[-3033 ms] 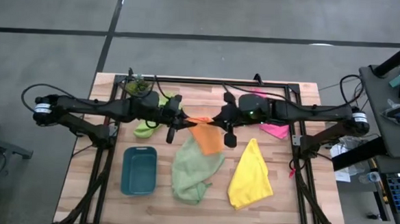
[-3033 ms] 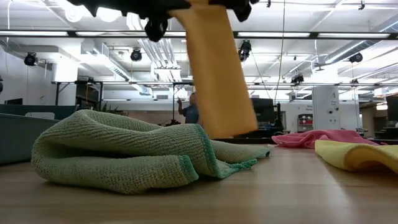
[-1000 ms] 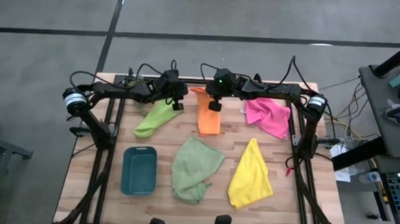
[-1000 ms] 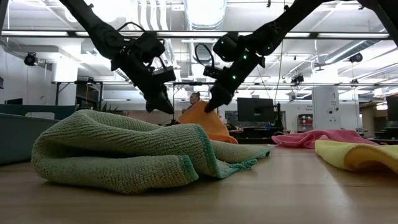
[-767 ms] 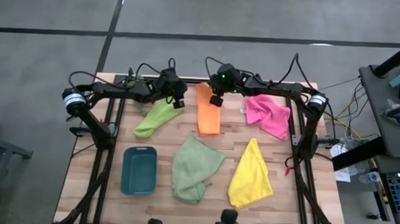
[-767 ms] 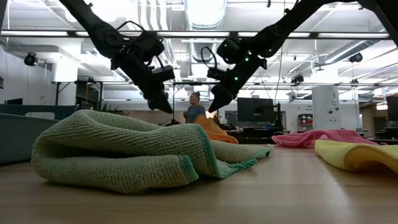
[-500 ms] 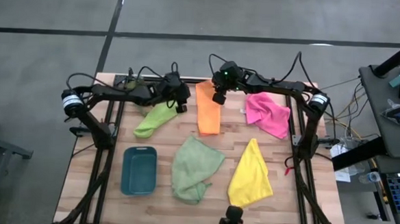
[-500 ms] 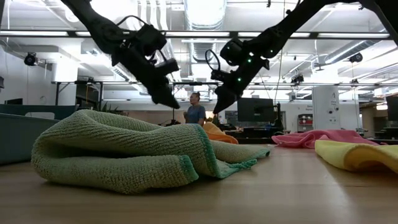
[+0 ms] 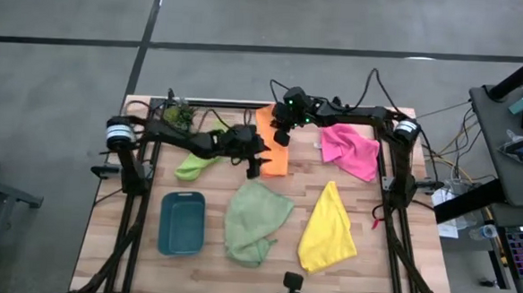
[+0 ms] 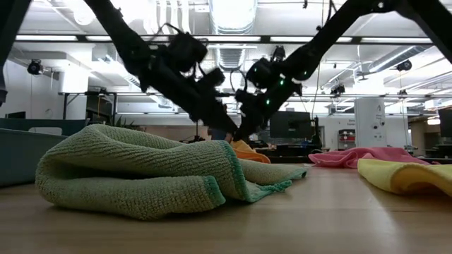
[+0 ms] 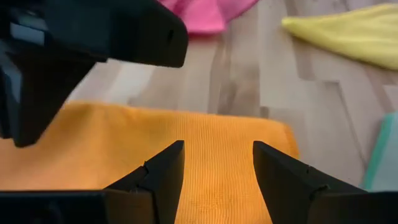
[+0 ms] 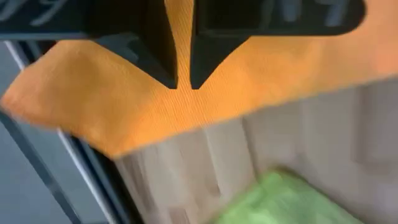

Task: Fold microfiber towels
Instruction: Fold the orange microfiber cloth

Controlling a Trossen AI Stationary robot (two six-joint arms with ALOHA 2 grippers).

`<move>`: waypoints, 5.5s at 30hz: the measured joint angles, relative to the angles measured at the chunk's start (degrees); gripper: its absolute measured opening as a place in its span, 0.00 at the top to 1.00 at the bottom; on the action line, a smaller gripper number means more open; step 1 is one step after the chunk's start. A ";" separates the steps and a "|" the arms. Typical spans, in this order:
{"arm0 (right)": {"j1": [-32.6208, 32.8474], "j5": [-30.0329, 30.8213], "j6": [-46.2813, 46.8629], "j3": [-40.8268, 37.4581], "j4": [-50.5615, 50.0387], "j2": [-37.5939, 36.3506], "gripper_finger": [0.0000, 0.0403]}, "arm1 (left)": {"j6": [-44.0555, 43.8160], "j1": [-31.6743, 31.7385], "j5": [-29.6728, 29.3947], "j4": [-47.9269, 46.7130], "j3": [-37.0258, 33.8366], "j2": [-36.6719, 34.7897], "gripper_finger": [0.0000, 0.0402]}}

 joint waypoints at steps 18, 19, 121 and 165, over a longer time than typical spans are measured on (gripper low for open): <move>0.13 5.42 6.38 -0.09 -10.90 2.09 0.98 | 5.66 0.45 0.12 -25.90 3.83 3.31 0.76; 0.53 5.38 6.89 -0.20 -12.13 1.68 0.98 | 7.90 0.47 -0.04 -28.96 3.73 1.69 0.77; 33.61 29.32 6.80 -19.31 19.67 -20.94 0.76 | -6.01 -9.12 -28.33 -10.28 2.84 -37.85 1.00; 31.98 46.34 12.97 -26.25 34.87 -18.22 0.90 | -23.42 -9.78 -17.78 -0.78 2.82 -17.69 1.00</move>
